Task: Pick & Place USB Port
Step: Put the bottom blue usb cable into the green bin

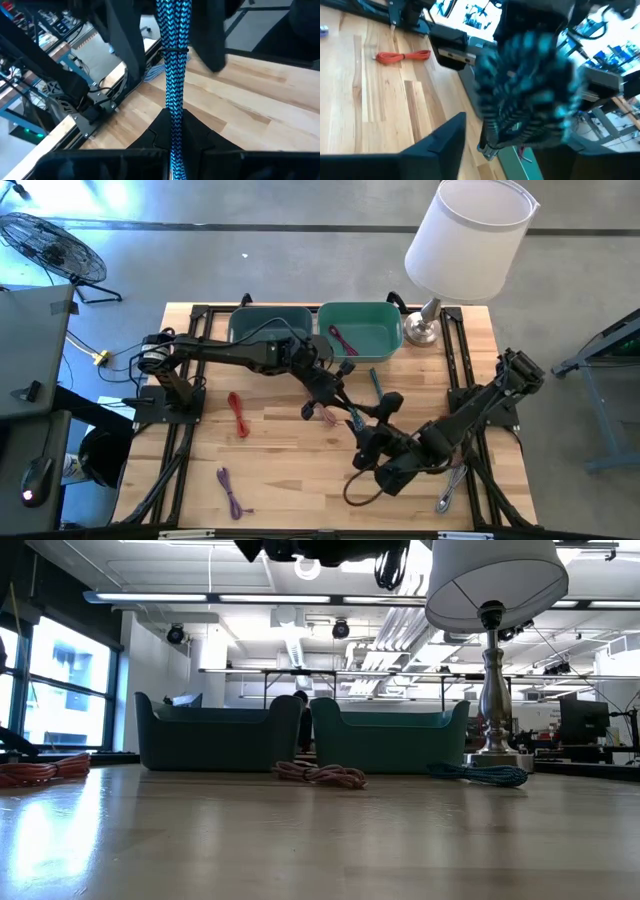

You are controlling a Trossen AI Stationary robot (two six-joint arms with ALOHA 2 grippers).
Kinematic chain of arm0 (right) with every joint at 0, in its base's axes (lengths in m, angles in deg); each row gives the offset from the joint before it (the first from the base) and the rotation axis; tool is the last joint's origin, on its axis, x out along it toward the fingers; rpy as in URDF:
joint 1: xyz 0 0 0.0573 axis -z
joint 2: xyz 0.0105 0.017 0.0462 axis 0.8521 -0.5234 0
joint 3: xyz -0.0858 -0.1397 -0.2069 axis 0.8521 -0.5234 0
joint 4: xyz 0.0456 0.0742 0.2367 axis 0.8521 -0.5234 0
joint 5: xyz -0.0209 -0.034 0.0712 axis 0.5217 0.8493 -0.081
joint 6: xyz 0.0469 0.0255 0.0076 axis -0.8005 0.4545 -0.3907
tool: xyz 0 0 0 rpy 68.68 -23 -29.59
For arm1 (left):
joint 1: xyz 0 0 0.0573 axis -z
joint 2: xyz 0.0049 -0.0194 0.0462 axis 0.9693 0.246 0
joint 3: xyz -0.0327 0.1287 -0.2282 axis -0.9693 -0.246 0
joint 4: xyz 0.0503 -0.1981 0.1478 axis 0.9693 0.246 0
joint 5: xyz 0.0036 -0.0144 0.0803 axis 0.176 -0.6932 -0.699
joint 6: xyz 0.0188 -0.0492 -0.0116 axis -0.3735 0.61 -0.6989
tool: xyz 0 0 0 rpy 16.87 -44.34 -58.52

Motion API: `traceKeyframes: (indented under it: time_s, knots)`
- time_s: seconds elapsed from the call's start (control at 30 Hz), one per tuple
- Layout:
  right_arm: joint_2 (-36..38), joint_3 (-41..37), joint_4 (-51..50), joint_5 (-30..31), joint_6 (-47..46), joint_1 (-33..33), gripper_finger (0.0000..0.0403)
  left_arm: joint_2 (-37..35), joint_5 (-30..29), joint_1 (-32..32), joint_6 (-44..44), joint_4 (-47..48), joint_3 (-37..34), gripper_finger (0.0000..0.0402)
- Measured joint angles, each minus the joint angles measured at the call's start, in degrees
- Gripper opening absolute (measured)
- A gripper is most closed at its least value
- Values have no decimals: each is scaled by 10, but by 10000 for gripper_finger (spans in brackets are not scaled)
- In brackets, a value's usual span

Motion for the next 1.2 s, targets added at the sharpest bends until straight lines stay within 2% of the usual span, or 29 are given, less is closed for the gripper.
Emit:
traceKeyframes:
  time_s: [0.07,0.17,0.2,0.4,0.47,0.57,0.77,0.9,1.0,1.1,1.2]
  knots:
    - [0,0,-1,-20,2,10,145,0,1,0,6,0,0,29]
    - [0,0,-1,-52,27,20,43,0,1,0,19,2,0,65]
    - [0,0,-1,-58,35,21,25,0,1,0,24,5,0,76]
    - [0,0,-8,-34,34,23,17,-13,-16,0,87,29,0,110]
    - [0,0,-9,-18,35,19,17,-37,-70,1,79,69,0,112]
    - [2,0,-22,-10,36,18,17,-82,-186,13,61,148,1,113]
    - [26,0,-110,10,-12,43,17,-182,-364,58,86,285,1,114]
    - [42,0,-145,-34,-36,104,17,-242,-473,100,137,375,1,114]
    - [42,-1,-134,-75,2,158,17,-283,-538,132,183,423,1,115]
    - [42,-1,-99,-136,40,216,17,-309,-570,157,218,458,1,115]
    - [42,-1,-80,-167,75,268,17,-324,-581,173,244,484,1,115]
